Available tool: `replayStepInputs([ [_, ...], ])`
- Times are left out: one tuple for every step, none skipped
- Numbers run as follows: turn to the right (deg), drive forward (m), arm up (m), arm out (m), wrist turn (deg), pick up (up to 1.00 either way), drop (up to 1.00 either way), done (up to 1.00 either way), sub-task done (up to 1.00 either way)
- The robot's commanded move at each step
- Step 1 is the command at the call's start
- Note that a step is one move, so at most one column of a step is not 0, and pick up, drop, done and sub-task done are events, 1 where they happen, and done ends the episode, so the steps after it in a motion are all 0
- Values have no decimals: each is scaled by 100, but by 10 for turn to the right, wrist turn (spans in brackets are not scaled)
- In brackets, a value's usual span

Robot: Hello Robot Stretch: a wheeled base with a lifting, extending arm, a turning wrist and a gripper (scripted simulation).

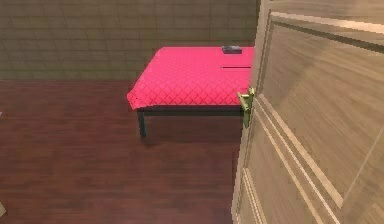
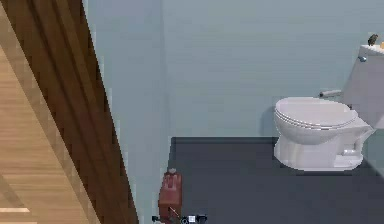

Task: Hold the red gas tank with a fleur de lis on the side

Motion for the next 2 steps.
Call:
replayStepInputs([
  [0,0,0,0,240,0,0,0,0],
  [0,0,0,0,0,100,0,0,0],
])
